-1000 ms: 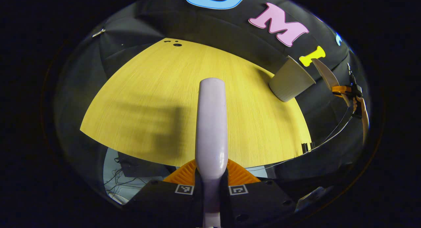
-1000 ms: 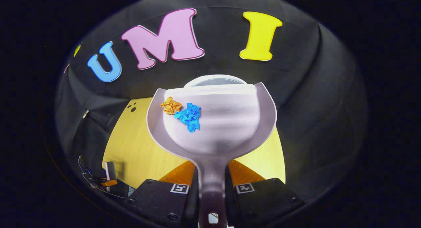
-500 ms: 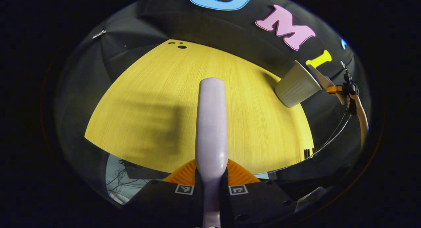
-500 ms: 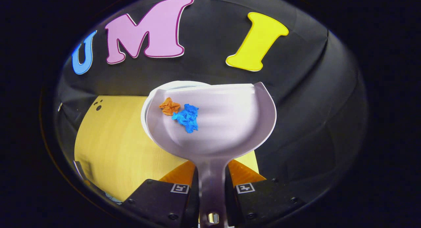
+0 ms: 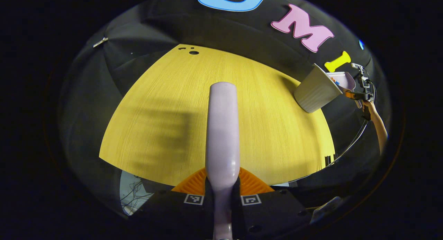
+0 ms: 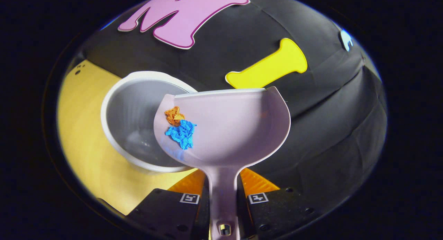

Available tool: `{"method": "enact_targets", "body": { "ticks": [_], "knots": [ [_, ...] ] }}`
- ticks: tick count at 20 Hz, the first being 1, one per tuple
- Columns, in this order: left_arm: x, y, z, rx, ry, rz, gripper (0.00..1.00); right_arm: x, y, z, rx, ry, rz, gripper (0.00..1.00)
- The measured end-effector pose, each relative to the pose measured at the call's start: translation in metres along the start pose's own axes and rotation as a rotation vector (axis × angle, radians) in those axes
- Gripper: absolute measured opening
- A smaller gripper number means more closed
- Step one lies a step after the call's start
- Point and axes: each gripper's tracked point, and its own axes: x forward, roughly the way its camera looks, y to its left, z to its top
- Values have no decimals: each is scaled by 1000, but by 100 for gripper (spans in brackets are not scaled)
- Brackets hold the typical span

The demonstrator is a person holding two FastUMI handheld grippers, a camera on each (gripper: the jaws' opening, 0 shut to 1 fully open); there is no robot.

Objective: Pick up the small broom and dustpan from the desktop, sweep the trash into the dustpan with the broom, and then empty the trash into the garbage bin.

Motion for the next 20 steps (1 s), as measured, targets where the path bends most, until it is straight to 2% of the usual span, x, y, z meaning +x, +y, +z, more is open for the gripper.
{"method": "enact_targets", "body": {
  "ticks": [2,4,5,6,8,13,17,18,19,20],
  "knots": [
    [0,-1,1,7,5,-2,24,0,-7,6,-65,-28,-59,40],
    [1,-3,1,13,10,-2,25,1,-11,8,-115,-43,-93,32],
    [2,-3,1,14,12,-3,25,1,-14,9,-139,-47,-105,36],
    [2,-4,0,12,14,-4,25,1,-13,10,-161,-53,-107,32],
    [2,-4,-2,9,18,-5,25,2,-15,9,-218,-57,-106,36],
    [1,-1,-6,-14,21,4,25,0,-21,18,-372,-120,-175,36],
    [0,0,-10,-16,29,10,24,4,-20,25,-531,-158,-220,36],
    [0,-1,-13,-15,33,10,25,5,-20,26,-577,-166,-230,31],
    [0,-1,-13,-11,36,12,25,4,-19,27,-625,-182,-238,36],
    [-1,-1,-14,-7,40,14,24,3,-19,28,-676,-194,-243,36]
  ]
}}
